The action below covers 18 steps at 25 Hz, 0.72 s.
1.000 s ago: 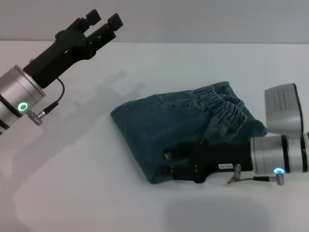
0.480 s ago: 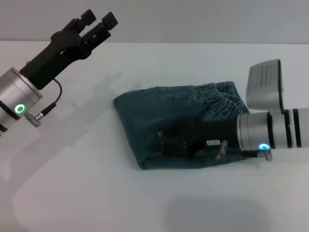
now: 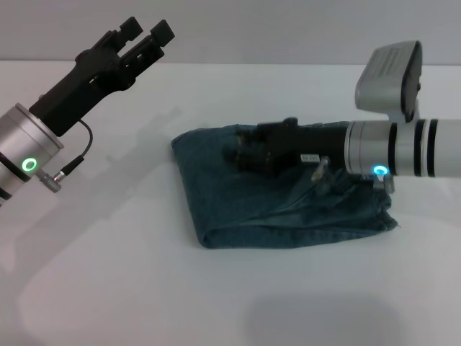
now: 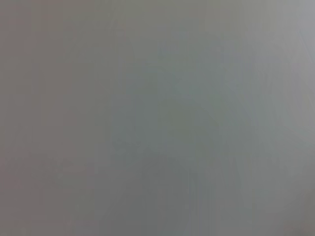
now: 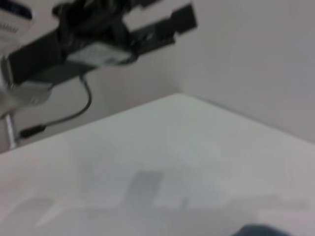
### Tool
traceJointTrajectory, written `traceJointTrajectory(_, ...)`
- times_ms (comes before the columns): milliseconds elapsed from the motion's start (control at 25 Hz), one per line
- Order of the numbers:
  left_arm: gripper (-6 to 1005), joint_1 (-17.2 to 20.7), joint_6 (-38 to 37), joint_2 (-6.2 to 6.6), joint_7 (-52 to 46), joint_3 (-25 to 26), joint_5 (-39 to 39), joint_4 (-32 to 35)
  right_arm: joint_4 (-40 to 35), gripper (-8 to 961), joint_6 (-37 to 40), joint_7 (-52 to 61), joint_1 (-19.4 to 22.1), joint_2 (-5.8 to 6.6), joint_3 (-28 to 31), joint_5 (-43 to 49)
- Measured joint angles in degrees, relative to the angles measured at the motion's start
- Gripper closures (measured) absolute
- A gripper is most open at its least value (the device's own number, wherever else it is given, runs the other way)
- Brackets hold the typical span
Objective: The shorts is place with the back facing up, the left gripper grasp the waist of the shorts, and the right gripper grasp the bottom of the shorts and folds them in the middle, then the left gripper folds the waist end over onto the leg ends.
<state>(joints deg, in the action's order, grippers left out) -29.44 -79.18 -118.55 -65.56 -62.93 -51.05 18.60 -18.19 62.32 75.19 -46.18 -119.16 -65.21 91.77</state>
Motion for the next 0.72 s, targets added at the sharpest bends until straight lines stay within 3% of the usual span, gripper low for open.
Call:
traceJointTrajectory(160, 164, 0.0, 0.09, 0.0, 0.0, 0.04, 0.0, -0.05, -2.81, 517, 1.41, 0.09, 2.26, 0.17, 0.35, -0.9)
traceJointTrajectory(360, 164, 0.2, 0.37, 0.08, 0.75, 0.44, 0.27, -0.74, -8.05, 517, 5.25, -2.95, 9.84, 0.57, 3.06, -7.23)
traceJointTrajectory(720, 165, 1.29, 1.25, 0.08, 5.64, 0.45, 4.05, -1.92, -9.54, 517, 13.96, -19.16, 23.05, 0.67, 24.54, -24.25)
